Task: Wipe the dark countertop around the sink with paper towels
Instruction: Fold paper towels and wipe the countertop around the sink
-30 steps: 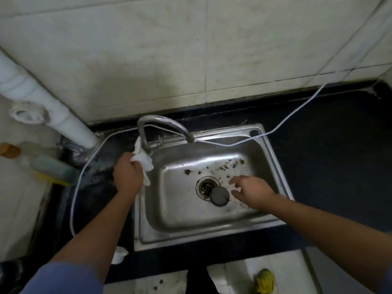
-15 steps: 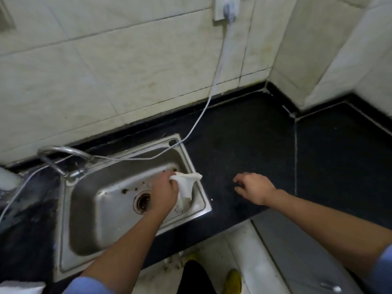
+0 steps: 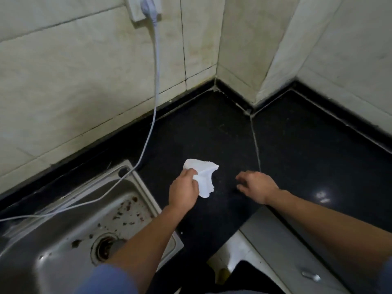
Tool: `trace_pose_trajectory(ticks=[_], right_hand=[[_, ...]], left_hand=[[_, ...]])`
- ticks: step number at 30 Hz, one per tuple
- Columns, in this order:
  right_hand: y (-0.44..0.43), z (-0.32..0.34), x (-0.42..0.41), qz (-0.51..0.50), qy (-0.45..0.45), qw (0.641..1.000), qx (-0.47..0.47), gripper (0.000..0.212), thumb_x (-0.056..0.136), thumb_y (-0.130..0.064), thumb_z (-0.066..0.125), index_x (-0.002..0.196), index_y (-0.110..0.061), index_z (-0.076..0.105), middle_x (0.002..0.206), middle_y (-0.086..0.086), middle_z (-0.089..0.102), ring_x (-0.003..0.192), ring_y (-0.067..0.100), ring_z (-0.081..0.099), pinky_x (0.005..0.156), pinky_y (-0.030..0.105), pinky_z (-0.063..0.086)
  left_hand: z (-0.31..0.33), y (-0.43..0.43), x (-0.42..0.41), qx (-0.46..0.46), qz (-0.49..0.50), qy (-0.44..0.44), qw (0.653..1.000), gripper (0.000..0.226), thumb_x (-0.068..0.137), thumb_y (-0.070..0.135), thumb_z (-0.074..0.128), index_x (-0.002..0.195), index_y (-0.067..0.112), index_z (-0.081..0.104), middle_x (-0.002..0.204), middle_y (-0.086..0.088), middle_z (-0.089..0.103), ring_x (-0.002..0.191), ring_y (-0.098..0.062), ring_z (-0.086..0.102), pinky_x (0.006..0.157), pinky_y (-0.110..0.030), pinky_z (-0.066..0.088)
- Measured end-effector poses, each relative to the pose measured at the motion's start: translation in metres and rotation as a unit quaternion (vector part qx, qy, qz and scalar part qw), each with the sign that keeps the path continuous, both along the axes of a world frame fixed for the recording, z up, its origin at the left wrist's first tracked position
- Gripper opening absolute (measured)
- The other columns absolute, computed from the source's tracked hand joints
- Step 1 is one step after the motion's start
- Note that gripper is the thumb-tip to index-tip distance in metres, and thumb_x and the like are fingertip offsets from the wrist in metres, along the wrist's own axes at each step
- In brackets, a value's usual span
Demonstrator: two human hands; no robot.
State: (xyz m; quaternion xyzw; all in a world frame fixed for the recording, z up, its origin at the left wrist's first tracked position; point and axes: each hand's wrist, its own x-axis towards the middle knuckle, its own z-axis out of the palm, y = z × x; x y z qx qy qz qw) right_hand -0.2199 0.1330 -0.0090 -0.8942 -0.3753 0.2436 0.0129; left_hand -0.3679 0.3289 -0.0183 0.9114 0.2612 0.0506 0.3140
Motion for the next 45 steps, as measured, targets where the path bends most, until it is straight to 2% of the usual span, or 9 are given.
trace_pose_trajectory(ticks=[4, 8, 13, 16, 19, 22, 26, 31, 45], right_hand=[[-0.001, -0.025, 0.001, -0.005, 0.041, 0.999, -0.025, 0.030, 0.093, -0.041, 0.050, 0.120, -0.027, 0.054, 0.121, 0.001, 0.059, 0.107, 0.023, 0.058, 0.085, 0.035, 0.048], [0.010, -0.040, 0.006, 0.004, 0.078, 0.997, -0.020, 0.033, 0.094, -0.039, 0.050, 0.123, -0.026, 0.054, 0.120, 0.000, 0.059, 0.107, 0.021, 0.057, 0.086, 0.033, 0.047], [0.053, -0.046, 0.033, -0.015, 0.089, 0.993, 0.079, 0.031, 0.093, -0.040, 0.054, 0.118, -0.022, 0.060, 0.114, 0.002, 0.063, 0.098, 0.020, 0.060, 0.079, 0.030, 0.047], [0.084, -0.053, 0.046, -0.037, 0.134, 0.986, 0.094, 0.042, 0.091, -0.045, 0.057, 0.123, -0.019, 0.056, 0.115, 0.001, 0.062, 0.099, 0.020, 0.060, 0.080, 0.033, 0.049], [0.103, -0.061, 0.047, -0.060, 0.209, 0.972, 0.083, 0.050, 0.083, -0.038, 0.069, 0.126, -0.016, 0.056, 0.110, 0.001, 0.065, 0.099, 0.020, 0.062, 0.082, 0.034, 0.051], [0.097, -0.068, 0.042, -0.078, 0.227, 0.966, 0.096, 0.027, 0.079, -0.022, 0.070, 0.106, -0.016, 0.067, 0.097, 0.003, 0.068, 0.089, 0.021, 0.065, 0.075, 0.033, 0.053], [0.061, -0.069, 0.041, -0.099, 0.217, 0.959, 0.152, 0.009, 0.081, -0.014, 0.064, 0.084, -0.022, 0.062, 0.083, -0.003, 0.063, 0.078, 0.017, 0.061, 0.068, 0.033, 0.051], [0.025, -0.058, 0.044, -0.119, 0.199, 0.954, 0.192, 0.016, 0.079, -0.006, 0.065, 0.076, -0.019, 0.056, 0.079, -0.001, 0.059, 0.070, 0.015, 0.055, 0.064, 0.033, 0.046], [0.056, -0.032, 0.079, -0.182, 0.213, 0.926, 0.252, 0.010, 0.086, -0.019, 0.068, 0.082, -0.018, 0.059, 0.074, -0.004, 0.059, 0.069, 0.012, 0.056, 0.061, 0.026, 0.042]], left_hand=[[-0.035, -0.008, -0.012, 0.056, -0.122, 0.163, 0.977, 0.032, 0.088, 0.017, 0.045, 0.119, 0.015, 0.054, 0.119, -0.003, 0.048, 0.107, -0.024, 0.051, 0.079, -0.038, 0.047], [-0.054, -0.013, -0.031, 0.039, -0.205, 0.179, 0.962, 0.043, 0.087, 0.041, 0.050, 0.124, 0.020, 0.055, 0.126, 0.001, 0.049, 0.113, -0.021, 0.045, 0.088, -0.034, 0.045], [-0.045, 0.005, -0.013, -0.073, 0.068, 0.093, 0.991, 0.021, 0.096, 0.032, 0.049, 0.104, 0.018, 0.063, 0.104, 0.000, 0.056, 0.092, -0.018, 0.059, 0.073, -0.027, 0.042], [-0.051, 0.019, 0.005, -0.071, 0.171, 0.121, 0.975, 0.032, 0.091, 0.031, 0.057, 0.119, 0.015, 0.057, 0.113, -0.008, 0.055, 0.094, -0.022, 0.060, 0.076, -0.029, 0.045], [-0.064, 0.023, 0.020, -0.061, 0.146, 0.209, 0.965, 0.056, 0.082, 0.043, 0.065, 0.129, 0.018, 0.048, 0.118, -0.007, 0.051, 0.103, -0.025, 0.056, 0.082, -0.040, 0.050], [-0.068, 0.011, 0.030, -0.005, 0.086, 0.233, 0.969, 0.039, 0.079, 0.036, 0.065, 0.112, 0.018, 0.056, 0.107, -0.006, 0.053, 0.099, -0.027, 0.053, 0.080, -0.041, 0.048], [-0.059, -0.010, 0.033, 0.002, 0.073, 0.216, 0.974, 0.010, 0.073, 0.022, 0.064, 0.080, 0.017, 0.060, 0.096, -0.003, 0.052, 0.093, -0.023, 0.049, 0.077, -0.035, 0.040], [-0.038, -0.014, 0.017, -0.121, 0.090, 0.116, 0.982, 0.022, 0.060, 0.022, 0.063, 0.059, 0.025, 0.041, 0.071, 0.004, 0.056, 0.072, -0.013, 0.051, 0.064, -0.030, 0.039], [-0.009, 0.064, 0.009, -0.286, 0.229, 0.037, 0.930, 0.022, 0.079, -0.010, 0.064, 0.085, 0.011, 0.063, 0.070, -0.010, 0.058, 0.063, -0.021, 0.056, 0.050, -0.025, 0.052]])
